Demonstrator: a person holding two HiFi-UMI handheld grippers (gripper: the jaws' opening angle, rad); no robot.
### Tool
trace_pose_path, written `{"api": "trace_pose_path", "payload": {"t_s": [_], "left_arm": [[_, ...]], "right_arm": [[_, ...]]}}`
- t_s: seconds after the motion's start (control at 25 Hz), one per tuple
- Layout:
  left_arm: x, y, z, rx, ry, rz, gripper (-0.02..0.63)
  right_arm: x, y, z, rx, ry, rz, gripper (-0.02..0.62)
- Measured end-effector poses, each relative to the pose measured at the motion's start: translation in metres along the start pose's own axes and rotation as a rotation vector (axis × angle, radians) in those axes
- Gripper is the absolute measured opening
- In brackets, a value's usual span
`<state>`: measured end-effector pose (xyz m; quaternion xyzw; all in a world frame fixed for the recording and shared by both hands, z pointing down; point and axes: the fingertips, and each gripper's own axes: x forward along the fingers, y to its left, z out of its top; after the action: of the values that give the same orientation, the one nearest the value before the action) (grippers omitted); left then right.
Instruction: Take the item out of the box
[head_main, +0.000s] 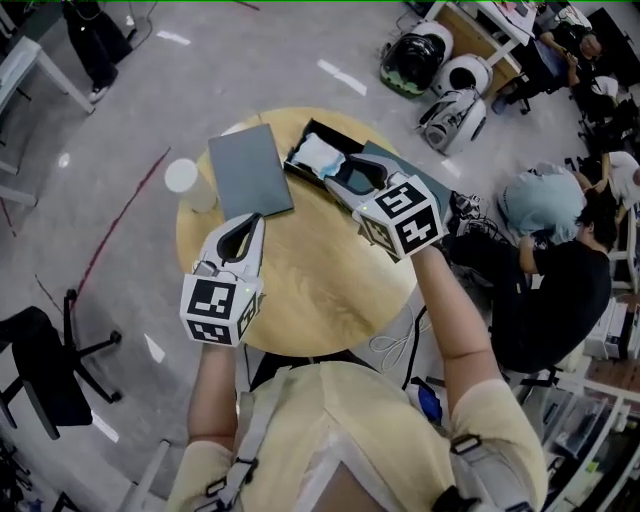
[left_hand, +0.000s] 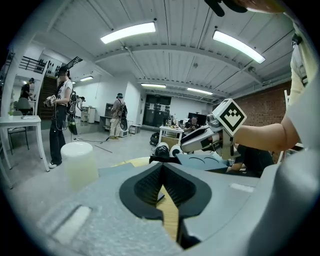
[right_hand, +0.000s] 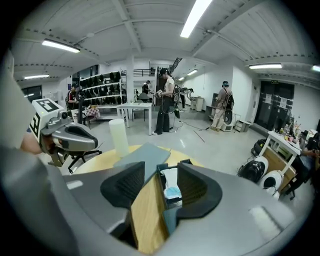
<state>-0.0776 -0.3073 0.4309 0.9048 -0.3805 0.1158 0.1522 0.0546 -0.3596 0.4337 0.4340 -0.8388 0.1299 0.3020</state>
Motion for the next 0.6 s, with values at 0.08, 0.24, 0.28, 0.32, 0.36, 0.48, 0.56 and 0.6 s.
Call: {"api": "trace_pose_path", "payload": {"t_s": [0.08, 0.24, 0.28, 0.32, 0.36, 0.48, 0.56, 0.6], "left_arm": [[0.013, 0.005, 0.0, -0.001, 0.006, -0.017, 0.002], [0.035, 0.019, 0.001, -0.002, 0.015, -0.039, 0.002], [0.04, 0.02, 0.0, -0.005, 0.02, -0.049, 0.002], [0.045, 0.021, -0.001, -0.009, 0.026, -0.06, 0.002], [0.05, 0.021, -0.003, -0.013, 0.032, -0.07, 0.002], [0.064, 0.024, -0.01, -0.022, 0.057, -0.095, 0.002], [0.073, 0.024, -0.014, -0.018, 0.073, -0.106, 0.002], [0.077, 0.024, -0.016, -0.015, 0.079, -0.111, 0.002]], "right_arm": [[0.012, -0.01, -0.003, 0.008, 0.029, -0.008, 0.207], [0.038, -0.026, -0.01, 0.01, 0.093, -0.011, 0.207], [0.043, -0.029, -0.013, 0.011, 0.113, -0.014, 0.207], [0.048, -0.032, -0.017, 0.013, 0.133, -0.015, 0.207], [0.052, -0.035, -0.021, 0.012, 0.152, -0.016, 0.207], [0.068, -0.04, -0.027, 0.005, 0.191, -0.008, 0.207], [0.078, -0.042, -0.03, 0.003, 0.214, 0.0, 0.207], [0.083, -0.044, -0.032, 0.001, 0.227, 0.003, 0.208]]}}
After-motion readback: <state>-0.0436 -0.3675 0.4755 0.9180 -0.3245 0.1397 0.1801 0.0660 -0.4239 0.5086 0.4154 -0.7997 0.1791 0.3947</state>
